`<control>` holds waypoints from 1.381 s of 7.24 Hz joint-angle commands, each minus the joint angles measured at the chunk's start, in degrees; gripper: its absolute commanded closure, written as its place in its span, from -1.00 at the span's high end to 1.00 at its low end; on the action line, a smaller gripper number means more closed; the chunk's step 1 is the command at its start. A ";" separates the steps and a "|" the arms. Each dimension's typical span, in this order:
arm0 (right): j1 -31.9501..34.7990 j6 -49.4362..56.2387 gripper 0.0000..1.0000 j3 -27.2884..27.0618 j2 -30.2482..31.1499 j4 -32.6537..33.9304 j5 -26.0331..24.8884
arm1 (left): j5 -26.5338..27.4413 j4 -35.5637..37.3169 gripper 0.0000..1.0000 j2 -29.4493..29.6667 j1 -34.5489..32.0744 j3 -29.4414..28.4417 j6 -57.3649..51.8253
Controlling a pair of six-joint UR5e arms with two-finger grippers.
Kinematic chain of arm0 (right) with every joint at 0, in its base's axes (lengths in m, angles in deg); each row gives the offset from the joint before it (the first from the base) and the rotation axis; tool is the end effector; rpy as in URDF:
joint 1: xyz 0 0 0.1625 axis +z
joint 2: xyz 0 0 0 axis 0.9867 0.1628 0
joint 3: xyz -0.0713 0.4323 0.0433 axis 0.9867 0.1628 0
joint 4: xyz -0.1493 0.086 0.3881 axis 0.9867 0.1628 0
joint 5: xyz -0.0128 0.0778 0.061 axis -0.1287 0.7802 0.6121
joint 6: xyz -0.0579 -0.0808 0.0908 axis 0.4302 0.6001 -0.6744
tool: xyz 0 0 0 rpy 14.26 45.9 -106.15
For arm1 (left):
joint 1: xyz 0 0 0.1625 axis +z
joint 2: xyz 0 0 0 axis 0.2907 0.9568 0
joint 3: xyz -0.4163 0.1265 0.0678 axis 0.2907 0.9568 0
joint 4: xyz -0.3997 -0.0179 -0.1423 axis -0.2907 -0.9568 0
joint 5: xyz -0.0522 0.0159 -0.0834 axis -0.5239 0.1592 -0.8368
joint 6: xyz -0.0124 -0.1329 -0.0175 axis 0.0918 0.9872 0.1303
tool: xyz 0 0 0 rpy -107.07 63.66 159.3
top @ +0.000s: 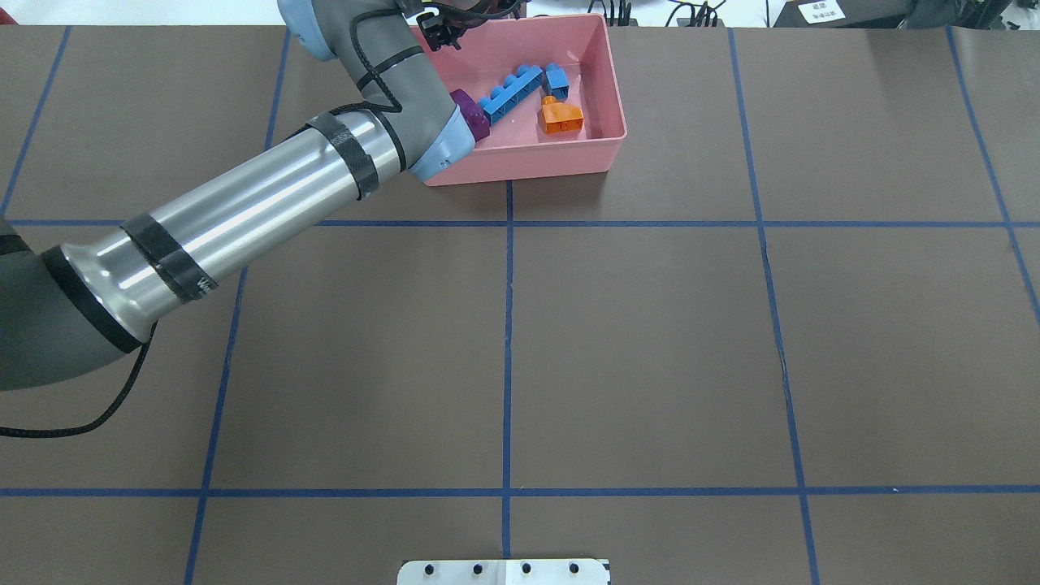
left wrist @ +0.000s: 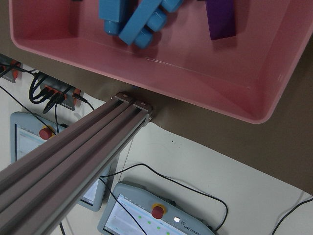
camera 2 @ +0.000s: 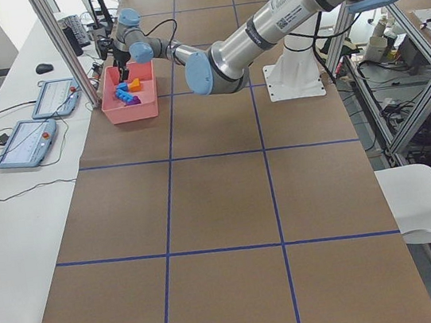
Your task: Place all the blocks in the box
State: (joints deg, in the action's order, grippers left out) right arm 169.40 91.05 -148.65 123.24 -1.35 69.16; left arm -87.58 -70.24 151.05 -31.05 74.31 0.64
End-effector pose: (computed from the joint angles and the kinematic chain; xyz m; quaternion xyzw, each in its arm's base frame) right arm 0.0495 -0.0674 0.9325 -0.0322 -0.3325 -0.1564 0.9295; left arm 0.5532 -0.7728 0.1285 0.1468 0.4738 -0.2616 0.8280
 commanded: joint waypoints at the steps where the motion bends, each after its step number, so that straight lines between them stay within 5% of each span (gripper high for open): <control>1: 0.01 -0.18 -0.99 -0.15 -1.96 0.02 -0.07 | 0.01 0.00 1.00 -0.04 0.05 0.13 -0.04; 5: 1.06 0.43 -1.00 -6.47 -6.42 4.38 2.38 | -0.17 0.17 1.00 -1.52 0.58 3.19 -0.04; 7: 2.11 0.96 -1.00 -15.92 -15.62 23.90 3.45 | -1.13 0.61 1.00 -6.52 0.58 9.42 -0.22; 9: 3.69 3.76 -1.00 -19.49 -36.66 51.92 2.41 | -5.16 1.40 0.99 -10.21 0.14 13.12 -1.17; 10: 3.17 3.08 -1.00 -18.97 -46.17 60.40 2.14 | -7.35 2.01 0.99 -16.58 -0.47 19.14 -4.92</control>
State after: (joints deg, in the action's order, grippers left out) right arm 172.56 93.91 -167.30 89.59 45.98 71.80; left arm -92.42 -68.85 140.33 -30.93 87.83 -1.13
